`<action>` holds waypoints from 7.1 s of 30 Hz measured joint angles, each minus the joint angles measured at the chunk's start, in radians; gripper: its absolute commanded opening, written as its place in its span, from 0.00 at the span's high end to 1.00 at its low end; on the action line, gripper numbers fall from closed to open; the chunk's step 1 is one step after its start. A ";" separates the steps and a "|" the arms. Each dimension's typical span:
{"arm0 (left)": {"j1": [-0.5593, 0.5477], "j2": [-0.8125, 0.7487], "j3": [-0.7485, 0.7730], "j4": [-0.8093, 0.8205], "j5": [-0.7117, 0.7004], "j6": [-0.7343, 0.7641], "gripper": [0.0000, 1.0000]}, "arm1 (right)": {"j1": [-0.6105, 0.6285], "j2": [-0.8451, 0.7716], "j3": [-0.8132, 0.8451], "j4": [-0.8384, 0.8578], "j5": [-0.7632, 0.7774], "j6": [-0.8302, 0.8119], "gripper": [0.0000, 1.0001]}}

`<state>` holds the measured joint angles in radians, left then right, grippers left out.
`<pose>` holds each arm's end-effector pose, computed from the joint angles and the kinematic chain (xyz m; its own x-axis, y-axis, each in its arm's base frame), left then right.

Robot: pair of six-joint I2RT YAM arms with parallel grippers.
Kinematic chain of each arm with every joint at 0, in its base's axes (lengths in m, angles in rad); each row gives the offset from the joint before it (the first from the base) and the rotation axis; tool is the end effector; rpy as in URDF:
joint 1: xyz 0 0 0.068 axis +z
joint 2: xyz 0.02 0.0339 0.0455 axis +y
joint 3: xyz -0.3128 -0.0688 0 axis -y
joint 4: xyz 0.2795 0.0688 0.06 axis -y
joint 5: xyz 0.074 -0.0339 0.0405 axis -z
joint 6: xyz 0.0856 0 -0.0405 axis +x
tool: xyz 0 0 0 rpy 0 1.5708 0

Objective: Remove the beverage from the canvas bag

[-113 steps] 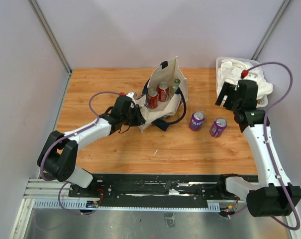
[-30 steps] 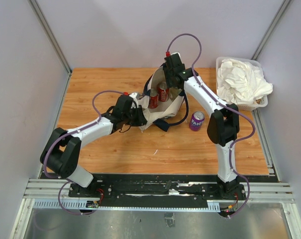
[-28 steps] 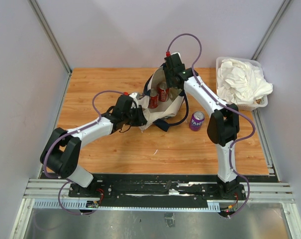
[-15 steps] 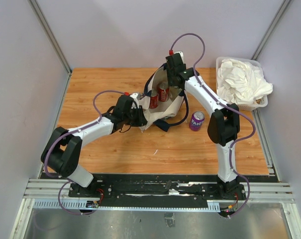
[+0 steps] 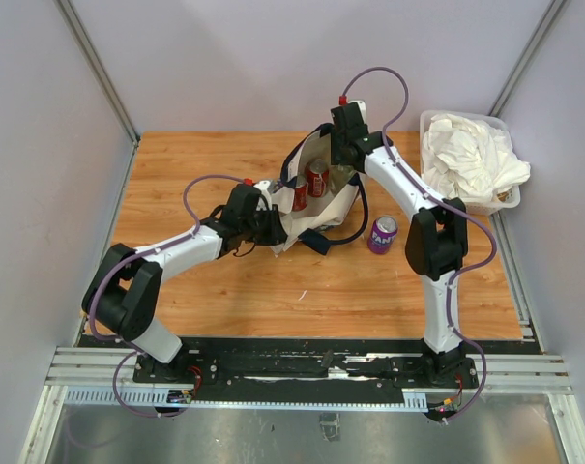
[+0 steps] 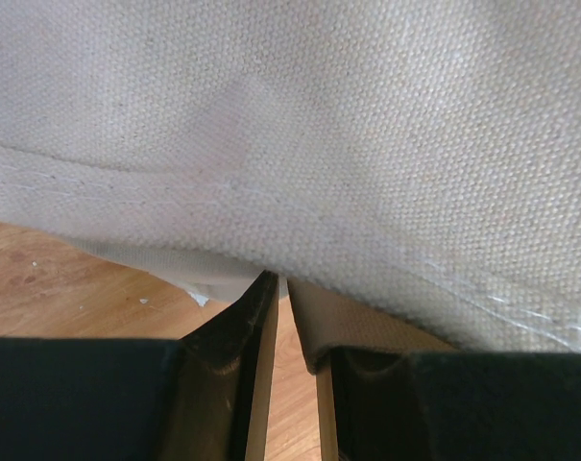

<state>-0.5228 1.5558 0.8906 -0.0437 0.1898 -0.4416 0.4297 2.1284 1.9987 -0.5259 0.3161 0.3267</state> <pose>0.3318 -0.2098 0.1981 -0.7725 -0.0392 -0.6338 0.3144 0.8435 -0.4355 0.5507 0.2231 0.3076 -0.5801 0.0697 -0.8116 0.0150 0.9971 0.0749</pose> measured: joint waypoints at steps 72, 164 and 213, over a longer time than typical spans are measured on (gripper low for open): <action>0.000 -0.005 0.013 -0.049 -0.005 -0.015 0.75 | -0.109 -0.763 -0.536 -0.068 -0.029 -0.247 0.99; 0.000 -0.167 0.046 -0.212 -0.066 -0.078 0.75 | 0.192 -0.271 -0.083 -0.100 -0.380 -0.191 0.46; 0.007 -0.224 -0.012 -0.209 -0.130 -0.105 0.74 | 0.301 0.029 -0.097 0.099 -0.445 -0.113 0.21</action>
<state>-0.5159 1.3315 0.8783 -0.2531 0.0601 -0.5465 0.7307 2.1574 1.9018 -0.4271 -0.1291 0.2142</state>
